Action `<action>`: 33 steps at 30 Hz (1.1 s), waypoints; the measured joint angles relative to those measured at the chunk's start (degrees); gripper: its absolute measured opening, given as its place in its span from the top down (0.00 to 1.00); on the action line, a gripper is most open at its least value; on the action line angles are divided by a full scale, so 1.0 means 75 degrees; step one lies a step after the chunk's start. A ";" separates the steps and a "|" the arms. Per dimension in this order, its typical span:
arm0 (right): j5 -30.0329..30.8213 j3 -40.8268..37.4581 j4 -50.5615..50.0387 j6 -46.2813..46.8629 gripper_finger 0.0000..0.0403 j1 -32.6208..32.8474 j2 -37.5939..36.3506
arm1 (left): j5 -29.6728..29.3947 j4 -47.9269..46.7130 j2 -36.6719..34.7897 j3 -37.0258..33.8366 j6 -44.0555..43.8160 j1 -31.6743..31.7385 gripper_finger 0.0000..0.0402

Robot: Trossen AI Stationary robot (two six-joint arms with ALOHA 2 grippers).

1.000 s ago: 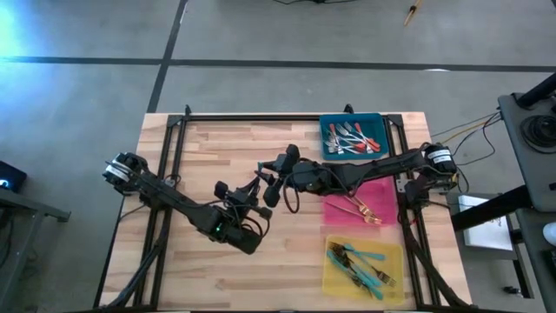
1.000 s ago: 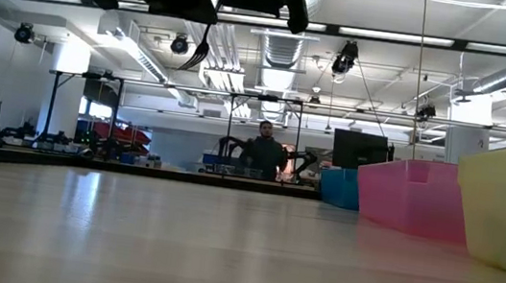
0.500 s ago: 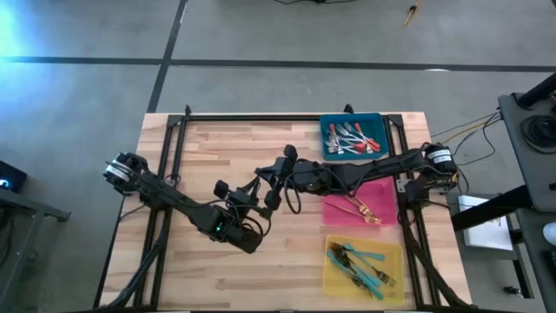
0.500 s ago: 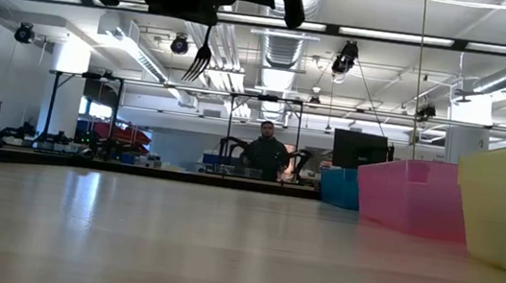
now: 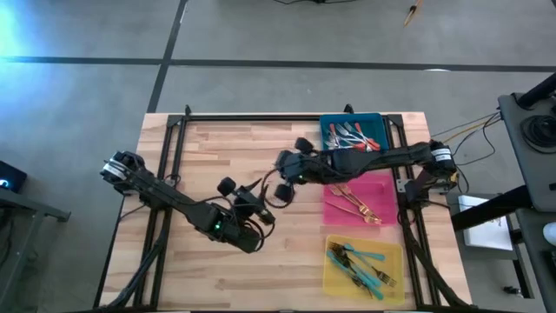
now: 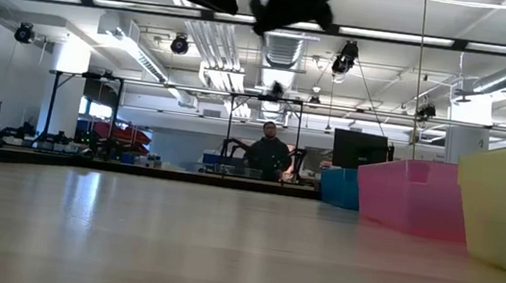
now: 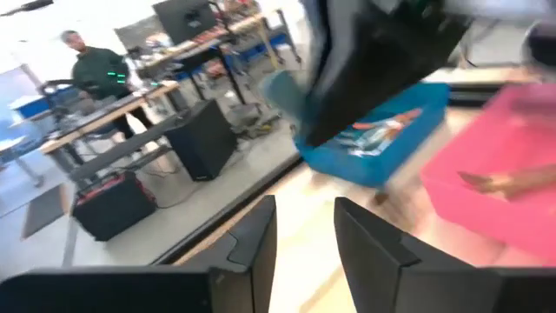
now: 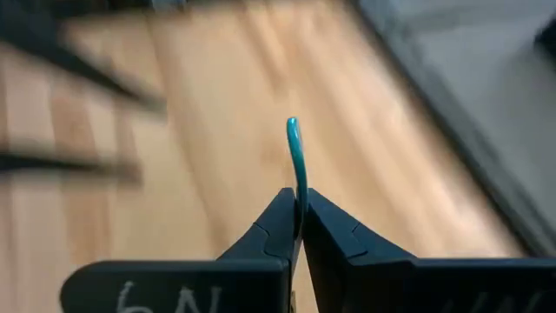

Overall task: Sort silverware by color (type)
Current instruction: Put the blue fork into the yellow bin

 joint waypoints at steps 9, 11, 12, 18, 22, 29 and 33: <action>-0.1454 0.0869 -0.4654 0.3050 0.98 0.1442 -0.0012 | 0.0418 -0.0717 0.0000 0.0117 -0.0195 -0.0026 0.73; -0.1790 0.0822 -0.4859 0.3657 0.98 0.2004 -0.0012 | 0.0432 -0.1102 0.0000 0.0117 -0.0493 -0.0032 0.73; -0.1928 0.0786 -0.4905 0.3926 0.98 0.2301 -0.0012 | 0.0481 -0.1308 0.0000 0.0117 -0.0699 -0.0032 0.73; -0.1971 0.0552 -0.4919 0.5727 0.98 0.3800 0.0049 | 0.1041 -0.2173 0.0000 0.0117 -0.1671 -0.0035 0.73; -0.1873 0.0198 -0.4915 0.6464 0.98 0.4349 0.0165 | 0.1276 -0.2219 0.0000 0.0117 -0.1863 -0.0080 0.73; -0.2904 -0.1229 -0.4707 0.6782 0.98 0.4403 0.0219 | 0.1534 -0.2212 0.0000 0.0117 -0.1951 -0.0299 0.73; -0.3745 -0.1817 -0.4290 0.6761 0.98 0.4413 0.0210 | 0.1642 -0.2213 0.0000 0.0117 -0.2067 -0.0531 0.73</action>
